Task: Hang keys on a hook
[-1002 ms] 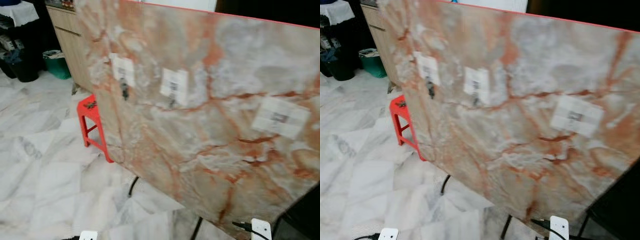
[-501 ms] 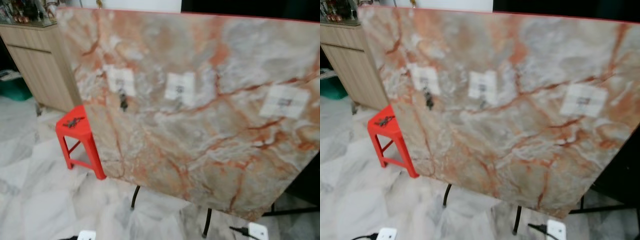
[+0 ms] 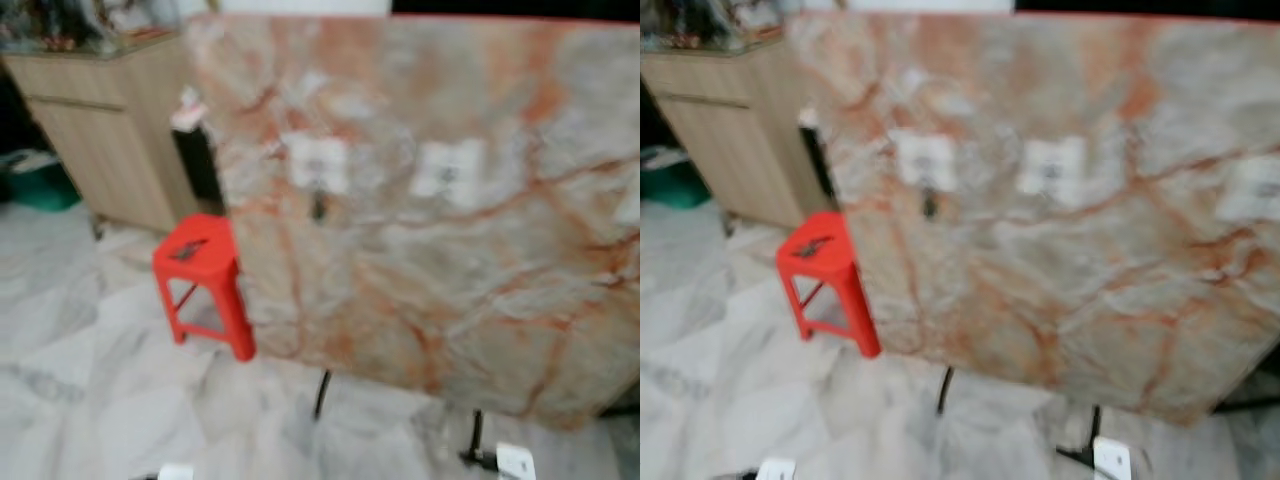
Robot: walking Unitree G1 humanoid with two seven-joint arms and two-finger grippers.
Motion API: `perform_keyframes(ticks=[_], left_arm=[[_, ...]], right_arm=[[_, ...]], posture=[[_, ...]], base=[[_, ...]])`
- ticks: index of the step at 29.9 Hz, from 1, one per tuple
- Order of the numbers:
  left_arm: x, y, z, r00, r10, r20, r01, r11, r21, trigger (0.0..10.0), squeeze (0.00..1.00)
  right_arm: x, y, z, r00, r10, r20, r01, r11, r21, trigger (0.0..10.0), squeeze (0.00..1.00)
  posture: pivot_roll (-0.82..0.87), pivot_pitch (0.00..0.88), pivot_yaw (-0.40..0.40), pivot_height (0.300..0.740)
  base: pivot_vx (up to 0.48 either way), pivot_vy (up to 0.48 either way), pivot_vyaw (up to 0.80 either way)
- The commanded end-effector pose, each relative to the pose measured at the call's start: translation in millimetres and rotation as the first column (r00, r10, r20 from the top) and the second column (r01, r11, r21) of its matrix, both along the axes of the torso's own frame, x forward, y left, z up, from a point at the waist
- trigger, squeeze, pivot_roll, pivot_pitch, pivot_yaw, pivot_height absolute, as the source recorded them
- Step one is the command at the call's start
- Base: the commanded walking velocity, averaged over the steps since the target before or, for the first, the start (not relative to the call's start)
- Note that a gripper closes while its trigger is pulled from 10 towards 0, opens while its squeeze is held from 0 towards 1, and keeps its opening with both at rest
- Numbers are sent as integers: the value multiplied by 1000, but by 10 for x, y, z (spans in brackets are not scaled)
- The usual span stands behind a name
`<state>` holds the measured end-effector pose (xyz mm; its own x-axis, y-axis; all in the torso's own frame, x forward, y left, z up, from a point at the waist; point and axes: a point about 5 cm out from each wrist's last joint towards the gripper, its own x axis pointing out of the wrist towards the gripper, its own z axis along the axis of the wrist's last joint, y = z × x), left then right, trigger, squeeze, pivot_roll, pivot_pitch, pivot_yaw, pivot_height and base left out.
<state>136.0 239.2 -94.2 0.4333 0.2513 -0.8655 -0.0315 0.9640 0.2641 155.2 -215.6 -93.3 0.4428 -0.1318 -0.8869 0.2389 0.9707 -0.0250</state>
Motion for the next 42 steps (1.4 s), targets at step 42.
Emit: perform_keyframes(ticks=[42], left_arm=[[40, -50, -2, 998, 63, 4, -63, 998, -25, 10000, 0]], right_arm=[[82, -92, 51, 999, -36, 17, 36, 999, -16, 10000, 0]], posture=[[65, 0, -54, 740]], base=[[0, 480, 0]])
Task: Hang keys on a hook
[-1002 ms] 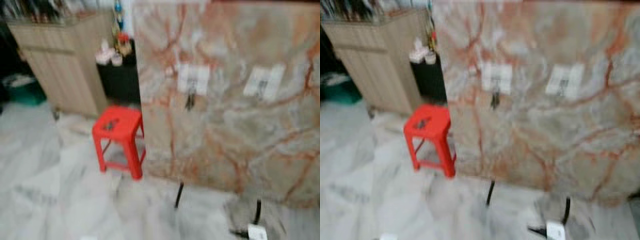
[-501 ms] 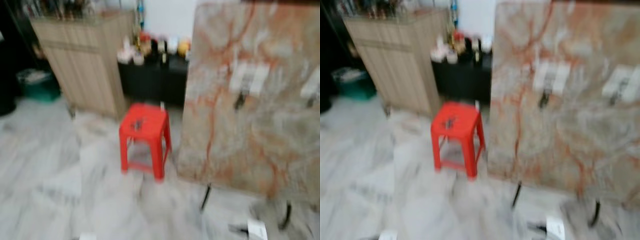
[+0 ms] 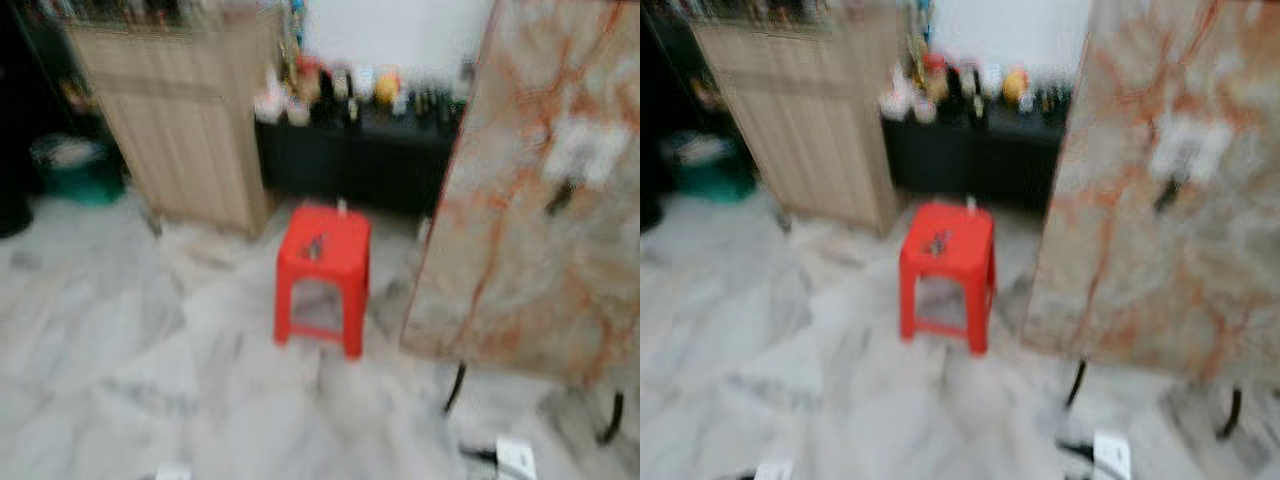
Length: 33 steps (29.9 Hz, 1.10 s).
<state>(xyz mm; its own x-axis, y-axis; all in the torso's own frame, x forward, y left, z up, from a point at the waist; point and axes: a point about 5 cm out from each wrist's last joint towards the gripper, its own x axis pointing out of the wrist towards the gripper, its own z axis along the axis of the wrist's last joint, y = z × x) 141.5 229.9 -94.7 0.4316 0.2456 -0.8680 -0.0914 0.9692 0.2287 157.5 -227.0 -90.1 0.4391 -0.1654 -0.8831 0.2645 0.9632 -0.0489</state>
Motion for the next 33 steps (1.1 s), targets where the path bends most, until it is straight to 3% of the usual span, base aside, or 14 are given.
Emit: perform_keyframes(ticks=[1, 21, 33], left_arm=[[-14, 43, 4, 1000, 5, -10, -5, 1000, 10, 10000, 0], [-8, 29, 2, 1000, 13, -11, -13, 1000, 5, 10000, 0], [7, 26, 6, 1000, -6, -13, 5, 1000, -3, 10000, 0]], right_arm=[[60, 22, 20, 1000, -10, 17, 10, 1000, 8, 10000, 0], [68, 9, 26, 1000, -2, 14, 2, 1000, 6, 10000, 0], [78, 12, 29, 1000, -1, 15, 1, 1000, 7, 10000, 0]], posture=[[66, 0, -54, 740], [68, 0, -64, 740], [74, 0, -68, 740]], base=[[0, 480, 0], [0, 459, 0], [0, 0, 0]])
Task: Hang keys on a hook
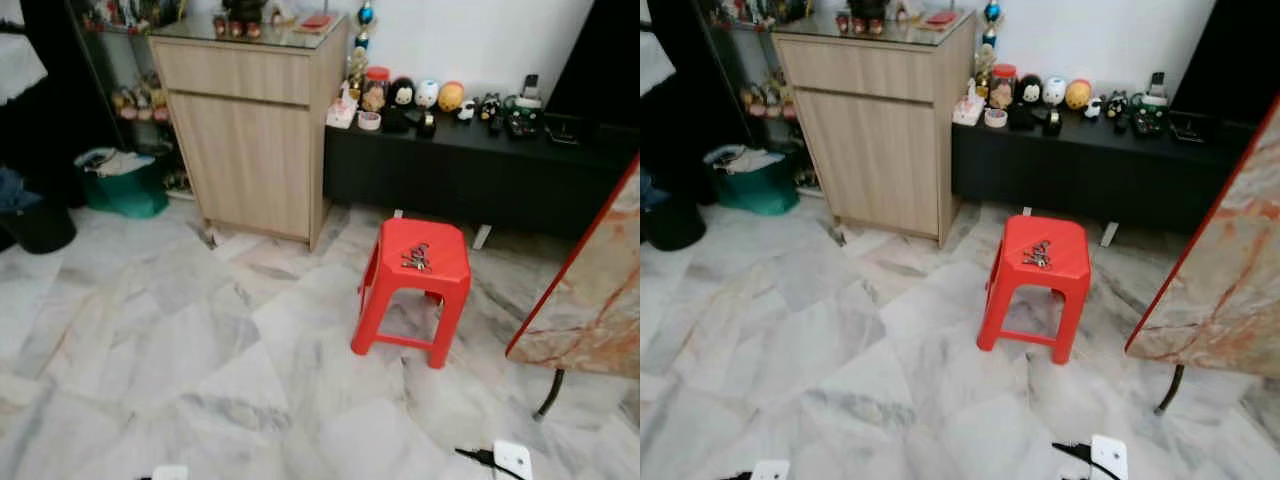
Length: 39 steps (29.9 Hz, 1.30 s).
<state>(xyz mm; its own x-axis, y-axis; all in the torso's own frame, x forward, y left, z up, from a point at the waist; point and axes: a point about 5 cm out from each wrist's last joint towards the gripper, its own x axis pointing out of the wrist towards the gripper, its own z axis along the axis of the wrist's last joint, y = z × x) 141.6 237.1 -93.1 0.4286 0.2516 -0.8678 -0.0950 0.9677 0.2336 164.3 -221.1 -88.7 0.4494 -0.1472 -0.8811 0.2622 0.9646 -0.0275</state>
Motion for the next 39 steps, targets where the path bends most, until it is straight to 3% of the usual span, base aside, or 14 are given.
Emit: perform_keyframes(ticks=[1, 39], left_arm=[[7, -49, -11, 1000, -2, -6, 1, 1000, -16, 10000, 0], [14, -67, -14, 1000, -21, -13, 20, 998, -66, 10000, 0]], right_arm=[[12, -46, 15, 1000, -4, 4, 4, 1000, -12, 10000, 0], [15, -42, 15, 1000, 5, -5, -5, 1000, -14, 10000, 0]], posture=[[74, 0, -67, 740], [73, 0, -67, 740]], base=[[0, 0, 0], [464, 0, 0]])
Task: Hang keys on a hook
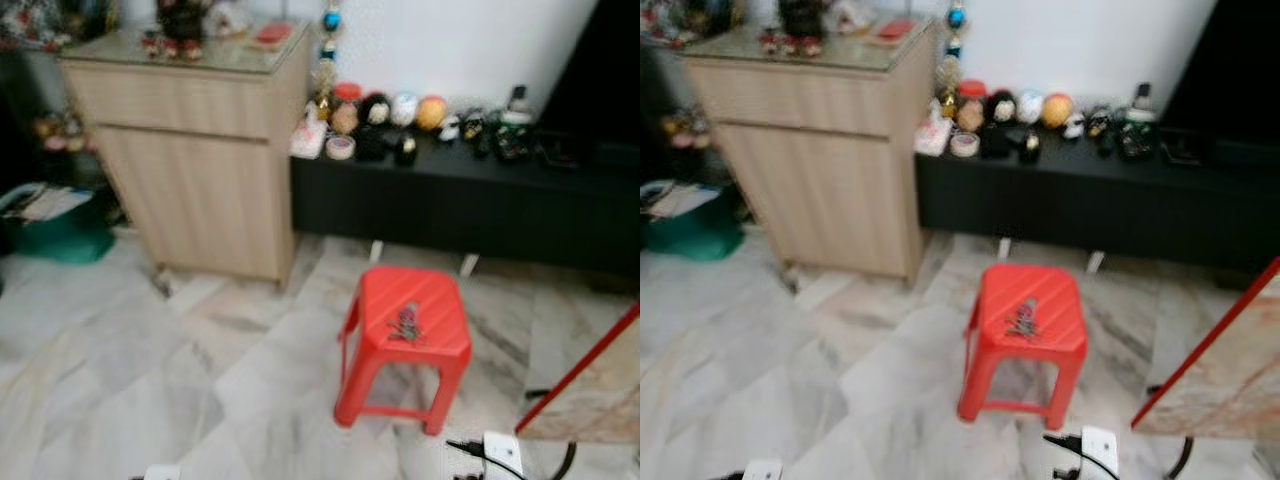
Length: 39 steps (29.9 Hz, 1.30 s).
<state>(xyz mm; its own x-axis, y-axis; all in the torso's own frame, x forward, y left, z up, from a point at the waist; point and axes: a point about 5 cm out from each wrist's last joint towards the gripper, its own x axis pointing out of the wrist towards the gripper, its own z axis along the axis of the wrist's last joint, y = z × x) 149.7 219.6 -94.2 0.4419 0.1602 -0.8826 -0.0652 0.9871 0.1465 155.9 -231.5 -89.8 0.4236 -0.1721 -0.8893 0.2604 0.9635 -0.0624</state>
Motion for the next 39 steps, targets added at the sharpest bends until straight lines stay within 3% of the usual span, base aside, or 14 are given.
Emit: perform_keyframes(ticks=[1, 9, 16, 22, 27, 28, 29, 30, 31, 32, 34, 35, 36, 39], left_arm=[[-66, 109, -2, 1000, 10, -21, -10, 1000, 23, 10000, 0], [-58, 117, 3, 1000, 7, -22, -6, 1000, 28, 10000, 0], [-24, 130, 24, 1000, 11, 22, -13, 998, 60, 10000, 0], [48, 145, 94, 975, 94, 203, -111, 991, 74, 10000, 0], [112, 150, 176, 936, 94, 340, -138, 985, 107, 10000, 0], [269, 249, 298, 902, 89, 422, -149, 983, 110, 10000, 0], [546, 413, 551, 828, 62, 557, -154, 981, 120, 10000, 0], [790, 469, 822, 736, -7, 677, -111, 985, 130, 10000, 0], [790, 469, 822, 736, -7, 677, -111, 985, 130, 10000, 0], [883, 429, 962, 676, -73, 734, -52, 988, 146, 10000, 0], [925, 354, 1069, 622, -146, 769, 6, 983, 181, 10000, 0], [952, 286, 1161, 574, -225, 787, 52, 969, 240, 10000, 0], [964, 243, 1206, 545, -258, 797, 75, 963, 260, 10000, 0], [985, 64, 1356, 447, -228, 865, 96, 974, 207, 10000, 0]], right_arm=[[99, 63, 26, 1000, 4, 24, -5, 1000, 15, 10000, 0], [106, 69, 28, 1000, 0, 28, -1, 1000, 18, 10000, 0], [126, 68, 38, 999, -10, 51, 9, 1000, 15, 10000, 0], [190, 60, 79, 990, -6, 138, 6, 1000, -3, 10000, 0], [252, 37, 134, 972, -8, 235, 14, 1000, -23, 10000, 0], [378, 54, 208, 952, -6, 306, 17, 999, -33, 10000, 0], [610, 66, 362, 910, 6, 415, 19, 998, -57, 10000, 0], [834, 17, 558, 857, 75, 510, -12, 992, -125, 10000, 0], [834, 17, 558, 857, 75, 510, -12, 992, -125, 10000, 0], [943, 5, 671, 816, 118, 565, -31, 986, -161, 10000, 0], [1040, 19, 783, 770, 154, 620, -46, 981, -186, 10000, 0], [1114, 41, 880, 725, 220, 652, -82, 968, -236, 10000, 0], [1139, 54, 920, 704, 256, 662, -101, 959, -263, 10000, 0], [1166, 112, 1033, 621, 311, 719, -139, 947, -289, 10000, 0]], posture=[[72, 0, -67, 740], [65, 0, -61, 740], [68, 0, -62, 740], [71, 0, -66, 740], [86, 0, -73, 740], [87, 0, -75, 740], [83, 0, -73, 740], [73, 0, -71, 740], [73, 0, -71, 740], [56, 0, -65, 740], [68, 0, -68, 740], [71, 0, -69, 740], [72, 0, -70, 740], [71, 0, -71, 740]], base=[[480, 0, 0], [465, 0, 0], [75, 0, 0], [0, 0, 0], [0, 0, 0], [0, 0, 0], [0, 0, 0], [0, 0, 0], [0, 0, 0], [0, 0, 0], [0, 0, 0], [0, 0, 0], [0, 0, 0], [0, 0, 0]])
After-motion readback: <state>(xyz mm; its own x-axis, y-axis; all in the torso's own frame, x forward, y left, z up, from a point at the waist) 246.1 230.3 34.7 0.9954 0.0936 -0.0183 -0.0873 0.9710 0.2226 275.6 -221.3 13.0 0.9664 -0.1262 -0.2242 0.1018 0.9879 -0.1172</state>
